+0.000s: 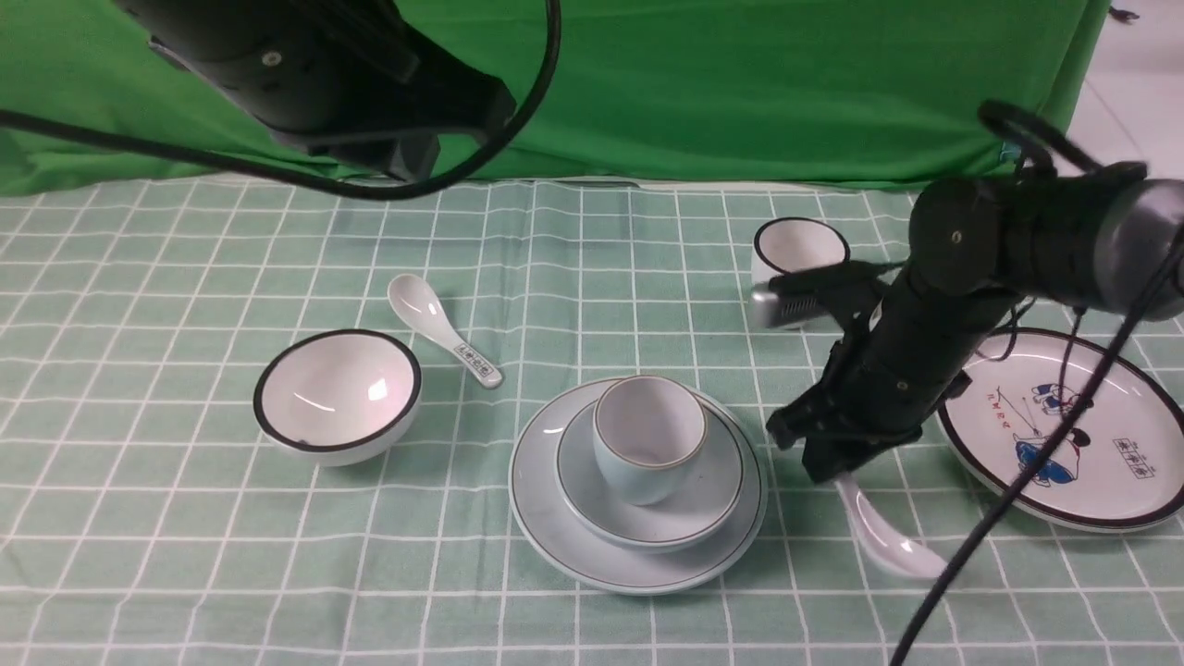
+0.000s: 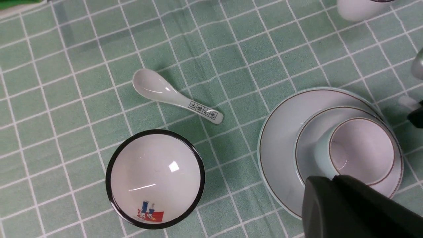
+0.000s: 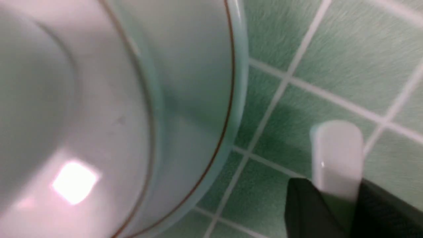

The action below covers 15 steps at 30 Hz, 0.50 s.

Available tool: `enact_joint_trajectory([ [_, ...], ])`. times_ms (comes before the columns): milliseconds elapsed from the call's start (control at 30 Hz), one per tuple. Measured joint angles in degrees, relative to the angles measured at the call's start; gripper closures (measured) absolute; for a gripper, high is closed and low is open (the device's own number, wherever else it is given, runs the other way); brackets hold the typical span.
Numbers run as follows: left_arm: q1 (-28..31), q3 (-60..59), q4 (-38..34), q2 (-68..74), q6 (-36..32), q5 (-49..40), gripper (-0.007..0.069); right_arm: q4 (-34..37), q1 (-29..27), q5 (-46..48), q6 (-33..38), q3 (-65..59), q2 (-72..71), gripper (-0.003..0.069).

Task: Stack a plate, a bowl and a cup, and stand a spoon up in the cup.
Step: Use the right arm to grab a blue soup spoon, then use the right arm to put the blue soup spoon into the blue teacup in the middle

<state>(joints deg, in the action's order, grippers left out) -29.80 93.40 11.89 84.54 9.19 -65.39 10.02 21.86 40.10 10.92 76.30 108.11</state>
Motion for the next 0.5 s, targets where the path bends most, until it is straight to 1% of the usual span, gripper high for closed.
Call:
enact_joint_trajectory([
  [67,0.0,0.0,0.06,-0.04,0.0,-0.85,0.0616,1.64,0.77,-4.26,0.68,-1.12,-5.39,0.0489],
  [167,0.0,0.0,0.12,-0.04,0.06,-1.36,0.0616,3.41,3.7,-17.27,1.69,-5.2,-13.12,0.0489],
  [200,0.0,0.0,0.12,-0.04,0.06,-1.36,0.0616,3.98,5.92,-27.99,1.63,-8.34,-16.88,0.0489],
  [233,0.0,0.0,0.12,-0.04,0.06,-1.36,0.0616,4.21,7.92,-34.51,0.95,-10.68,-18.57,0.0489],
  [300,0.0,0.0,0.18,-0.04,0.06,-1.36,0.0616,4.4,11.75,-50.65,-1.05,-16.65,-20.85,0.0489],
  [333,0.0,0.0,0.38,-0.04,0.06,-1.36,0.0616,4.4,13.06,-56.48,-1.52,-19.27,-20.97,0.0489],
  [367,0.0,0.0,0.44,-0.04,0.06,-1.36,0.0616,4.4,14.76,-64.77,-2.16,-21.93,-20.45,0.0489],
  [467,0.0,0.0,0.62,-0.04,0.06,-1.36,0.0616,4.4,17.87,-74.38,-2.67,-24.94,-17.45,0.0489],
  [500,0.0,0.0,0.74,-0.04,0.06,-1.36,0.0616,4.4,18.44,-76.15,-2.67,-25.22,-16.38,0.0489],
])
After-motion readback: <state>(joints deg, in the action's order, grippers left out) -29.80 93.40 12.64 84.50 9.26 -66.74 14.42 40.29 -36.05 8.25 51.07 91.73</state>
